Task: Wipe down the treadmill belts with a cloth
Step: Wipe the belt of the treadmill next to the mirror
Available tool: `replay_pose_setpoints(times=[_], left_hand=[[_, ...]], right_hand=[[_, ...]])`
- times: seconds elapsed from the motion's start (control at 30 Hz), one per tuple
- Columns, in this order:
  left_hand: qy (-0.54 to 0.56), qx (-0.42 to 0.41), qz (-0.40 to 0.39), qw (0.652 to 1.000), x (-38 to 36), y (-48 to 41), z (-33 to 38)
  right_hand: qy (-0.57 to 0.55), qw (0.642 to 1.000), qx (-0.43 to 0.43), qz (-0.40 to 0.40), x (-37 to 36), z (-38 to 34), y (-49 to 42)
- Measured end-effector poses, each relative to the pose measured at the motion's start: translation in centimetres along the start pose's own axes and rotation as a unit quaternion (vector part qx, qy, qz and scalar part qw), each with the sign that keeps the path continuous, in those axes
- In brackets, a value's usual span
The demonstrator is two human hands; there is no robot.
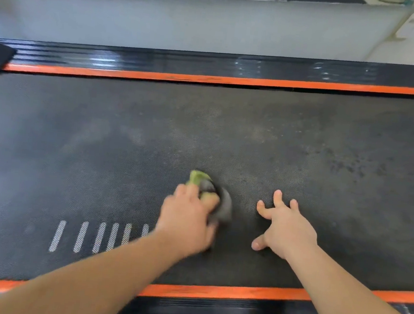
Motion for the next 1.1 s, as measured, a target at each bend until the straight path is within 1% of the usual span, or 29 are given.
replay_pose_setpoints(times=[0.07,0.1,0.13,0.17,0.2,0.23,0.27,0.3,0.33,0.37,0.4,0.43,0.5,0.53,0.57,0.6,0.63,0.67,0.7,0.73,0.77,0.8,0.87,0.9,0.93,1.0,1.03,1.1], left_hand=[[-0.015,-0.144,-0.039,0.989,-0.6,2.9,2.8],[-0.028,-0.194,-0.068,0.978,-0.4,2.8,2.7],[-0.055,-0.223,-0.084,0.970,0.1,2.0,2.1],[-0.090,-0.221,-0.082,0.968,0.7,0.9,1.1],[-0.105,-0.171,-0.074,0.977,1.2,-0.6,-0.4],[-0.084,-0.066,-0.061,0.992,1.8,-1.9,-2.6],[-0.023,0.049,-0.040,0.998,2.1,-2.4,-4.6],[0.044,0.133,-0.020,0.990,1.8,-2.1,-5.5],[0.066,0.162,-0.013,0.984,1.2,-1.1,-5.0],[0.041,0.141,-0.017,0.989,0.4,0.3,-3.5],[0.012,0.083,-0.026,0.996,-0.4,2.2,-1.5],[-0.007,0.006,-0.036,0.999,-0.7,4.2,0.5],[-0.009,-0.109,-0.067,0.992,-0.9,5.9,1.8],[-0.019,-0.153,-0.092,0.984,-0.4,5.2,1.3],[-0.048,-0.170,-0.111,0.978,0.2,4.2,0.4],[-0.077,-0.161,-0.116,0.977,0.8,3.2,-0.6],[-0.079,-0.101,-0.107,0.986,1.2,2.1,-2.2],[-0.049,-0.013,-0.084,0.995,1.6,1.5,-3.6],[0.003,0.079,-0.063,0.995,1.4,1.6,-4.4],[0.045,0.137,-0.039,0.989,0.9,2.3,-4.3],[0.047,0.150,-0.026,0.987,0.1,3.2,-3.3],[0.033,0.130,-0.025,0.991,-0.6,4.4,-1.7],[0.021,0.053,-0.026,0.998,-1.3,6.0,1.2],[0.031,0.035,-0.038,0.998,-0.9,6.2,1.9],[0.050,0.042,-0.066,0.996,-0.2,5.7,2.0],[0.081,0.083,-0.141,0.983,1.0,3.7,1.5],[0.072,0.090,-0.163,0.980,1.4,3.0,1.6],[0.048,0.070,-0.186,0.979,1.8,2.4,2.2]], right_hand=[[0.000,1.000,0.003,0.004,-0.2,-0.1,0.2],[-0.002,1.000,0.006,0.006,-0.1,-0.1,0.3],[-0.005,1.000,0.006,0.008,0.0,0.0,0.5],[-0.007,1.000,0.004,0.009,0.0,0.0,0.7],[-0.007,1.000,0.001,0.011,-0.1,0.1,0.8],[-0.008,1.000,0.001,0.012,-0.3,0.1,0.8],[-0.008,1.000,0.003,0.011,-0.5,0.2,0.8],[-0.011,1.000,0.004,0.010,-0.6,0.2,0.7],[-0.011,1.000,0.002,0.008,-0.6,0.2,0.7],[-0.010,1.000,-0.001,0.006,-0.6,0.2,0.7],[-0.009,1.000,-0.004,0.005,-0.4,0.1,0.6],[-0.009,1.000,-0.008,0.003,-0.3,0.0,0.6],[-0.008,1.000,-0.013,-0.004,-0.1,-0.2,1.0],[-0.008,1.000,-0.012,-0.006,-0.2,-0.2,1.1],[-0.008,1.000,-0.010,-0.004,-0.3,-0.2,1.2],[-0.008,1.000,-0.011,-0.001,-0.4,-0.1,1.2],[-0.009,1.000,-0.011,0.002,-0.4,-0.1,1.2],[-0.010,1.000,-0.009,0.005,-0.5,0.0,1.2],[-0.012,1.000,-0.007,0.005,-0.6,0.0,1.2],[-0.014,1.000,-0.007,0.004,-0.6,0.0,1.3],[-0.013,1.000,-0.008,0.003,-0.7,0.0,1.3],[-0.009,1.000,-0.006,0.002,-0.7,-0.1,1.2],[-0.013,1.000,-0.004,0.004,-0.7,0.0,0.9],[-0.015,1.000,-0.003,0.002,-0.7,0.0,0.9],[-0.016,1.000,-0.002,-0.002,-0.7,0.0,0.8],[-0.018,1.000,-0.004,-0.006,-0.8,0.1,0.7],[-0.018,1.000,-0.005,-0.007,-0.8,0.1,0.7],[-0.018,1.000,-0.009,-0.010,-0.9,0.1,0.7]])
Point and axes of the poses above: each hand's wrist, its own y-axis away from the middle knuckle, its own x-axis out of the back of the hand, z = x × y, the point moved 4 cm from there along -y, towards the middle knuckle, and after that the axes turned 6 degrees about -z, right-handed, at the moved point
